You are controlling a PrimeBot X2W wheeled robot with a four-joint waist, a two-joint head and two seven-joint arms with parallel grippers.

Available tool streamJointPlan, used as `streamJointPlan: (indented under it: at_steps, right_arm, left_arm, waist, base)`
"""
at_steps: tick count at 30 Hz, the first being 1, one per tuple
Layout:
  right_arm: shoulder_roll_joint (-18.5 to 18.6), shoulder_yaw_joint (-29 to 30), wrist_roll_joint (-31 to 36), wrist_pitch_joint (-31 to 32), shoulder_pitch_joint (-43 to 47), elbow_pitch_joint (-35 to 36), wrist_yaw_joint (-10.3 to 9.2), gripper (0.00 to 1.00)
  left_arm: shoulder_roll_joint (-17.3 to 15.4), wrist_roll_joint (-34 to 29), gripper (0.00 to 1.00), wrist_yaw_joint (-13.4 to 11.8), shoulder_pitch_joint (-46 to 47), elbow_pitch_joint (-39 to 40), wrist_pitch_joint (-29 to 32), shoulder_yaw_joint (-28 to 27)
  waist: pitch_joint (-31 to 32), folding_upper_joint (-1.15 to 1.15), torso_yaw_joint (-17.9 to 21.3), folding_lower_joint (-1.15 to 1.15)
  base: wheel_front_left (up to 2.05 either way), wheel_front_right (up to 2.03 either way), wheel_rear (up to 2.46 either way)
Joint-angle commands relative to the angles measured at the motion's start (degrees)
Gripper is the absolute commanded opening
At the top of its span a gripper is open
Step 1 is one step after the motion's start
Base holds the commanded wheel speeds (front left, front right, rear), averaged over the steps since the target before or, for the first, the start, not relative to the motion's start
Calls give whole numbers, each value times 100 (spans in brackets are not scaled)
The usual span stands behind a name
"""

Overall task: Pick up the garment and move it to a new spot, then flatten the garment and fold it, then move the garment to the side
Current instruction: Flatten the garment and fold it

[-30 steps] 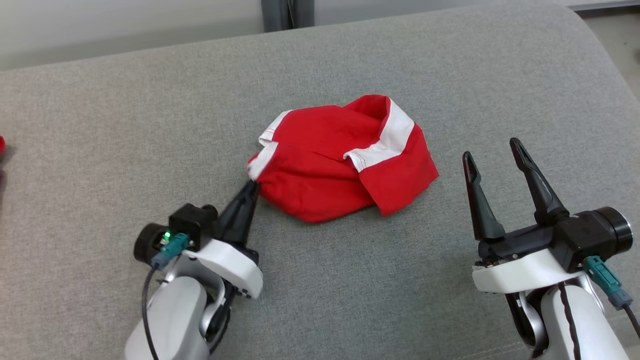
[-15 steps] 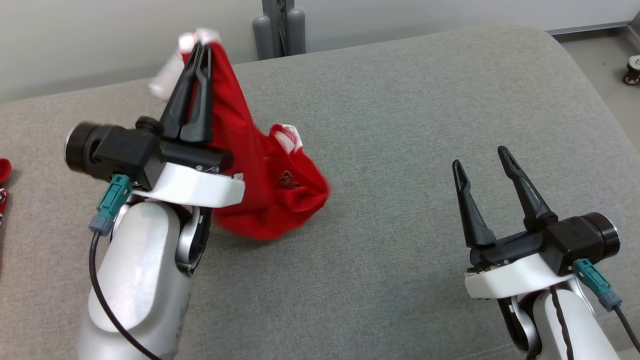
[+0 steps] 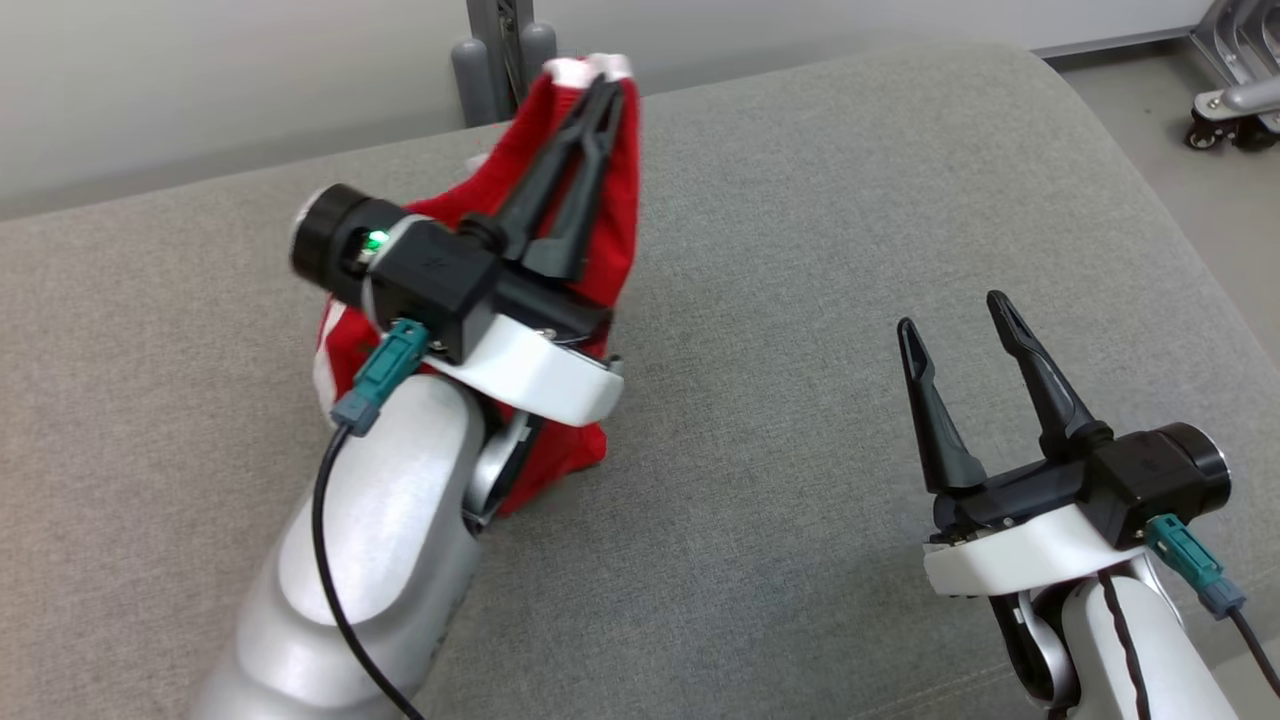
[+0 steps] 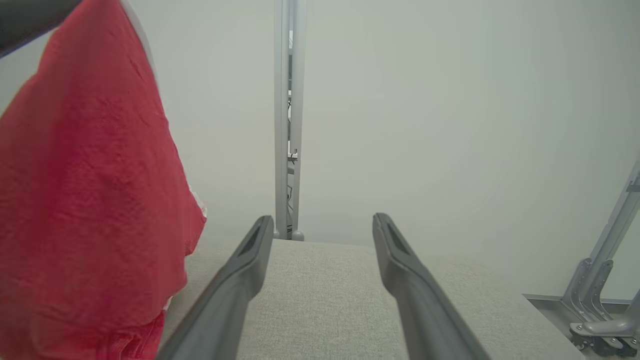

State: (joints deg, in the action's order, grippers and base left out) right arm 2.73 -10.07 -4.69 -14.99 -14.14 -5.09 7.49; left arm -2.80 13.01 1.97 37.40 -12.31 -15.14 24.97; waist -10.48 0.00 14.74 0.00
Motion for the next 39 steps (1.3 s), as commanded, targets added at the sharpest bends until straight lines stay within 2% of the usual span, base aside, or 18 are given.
streamJointPlan:
  at_steps: [1,6,11,15,23,27,33,35,39]
  right_arm:
    - [30,22,-35,-30,-48,12,1,100]
    - [31,107,-22,-30,-59,17,1,100]
    - [30,124,-27,-30,-69,0,1,100]
    - [30,111,-44,-30,-90,4,1,100]
    - [31,75,-106,-30,-154,-13,1,100]
    - [30,-18,-175,-30,-206,-34,1,100]
    - [30,-121,-312,-30,-317,-56,1,100]
    - [29,-165,-352,-30,-344,-52,1,100]
    - [29,-172,-381,-30,-355,-44,1,100]
  left_arm:
    - [-24,76,0,-15,120,27,0,82]
    - [-18,379,0,8,248,396,-1,448]
    - [-20,453,0,-77,287,607,0,539]
    - [-20,359,0,-184,228,389,0,403]
    - [-18,242,0,-83,442,-46,-1,204]
    - [-21,161,0,-18,871,-455,0,111]
    - [-20,124,0,14,2038,-1099,0,47]
    - [-18,162,0,-29,2380,-1086,0,-28]
    - [-23,183,0,73,2669,-657,0,-135]
  waist:
    - [-48,0,17,0]
    - [-123,0,-4,0]
    - [-140,0,-18,0]
    - [-160,0,-4,0]
    - [-253,0,130,0]
    - [-326,0,287,0]
    - [-462,0,555,0]
    - [-501,0,627,0]
    - [-578,0,681,0]
  base:
    - [0,0,0]
    - [0,0,0]
    - [0,0,0]
    - [0,0,0]
    - [0,0,0]
    - [0,0,0]
    - [0,0,0]
    - [0,0,0]
    - [0,0,0]
